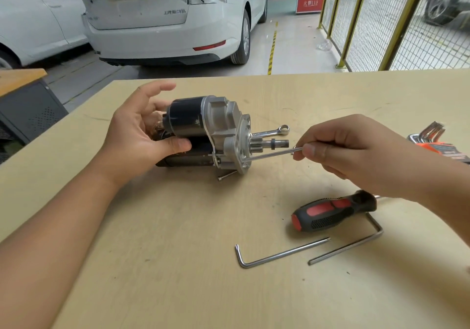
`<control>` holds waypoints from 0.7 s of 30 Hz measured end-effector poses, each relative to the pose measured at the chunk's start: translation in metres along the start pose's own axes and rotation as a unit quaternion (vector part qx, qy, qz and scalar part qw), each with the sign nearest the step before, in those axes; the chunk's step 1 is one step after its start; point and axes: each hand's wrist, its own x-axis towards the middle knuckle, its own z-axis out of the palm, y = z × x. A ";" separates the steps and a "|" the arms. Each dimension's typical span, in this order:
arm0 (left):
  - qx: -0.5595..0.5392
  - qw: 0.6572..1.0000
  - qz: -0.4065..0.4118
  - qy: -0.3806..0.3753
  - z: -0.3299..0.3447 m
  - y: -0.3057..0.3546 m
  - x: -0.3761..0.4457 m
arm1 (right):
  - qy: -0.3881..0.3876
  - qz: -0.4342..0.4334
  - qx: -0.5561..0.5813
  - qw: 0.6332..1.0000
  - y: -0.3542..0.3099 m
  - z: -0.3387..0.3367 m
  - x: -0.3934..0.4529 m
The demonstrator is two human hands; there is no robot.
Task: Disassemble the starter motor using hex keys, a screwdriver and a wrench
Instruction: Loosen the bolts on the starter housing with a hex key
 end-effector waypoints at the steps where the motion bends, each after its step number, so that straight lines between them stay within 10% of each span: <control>1: -0.009 1.000 0.005 0.005 0.004 0.001 -0.001 | 0.001 -0.002 -0.008 1.000 0.000 0.000 0.000; 9: 0.319 0.930 0.177 0.029 0.016 0.030 0.004 | 0.029 -0.007 -0.034 0.999 0.001 0.003 0.003; 21: 0.357 0.925 0.016 -0.130 0.029 0.069 0.038 | 0.033 -0.018 -0.019 0.999 -0.006 -0.009 0.003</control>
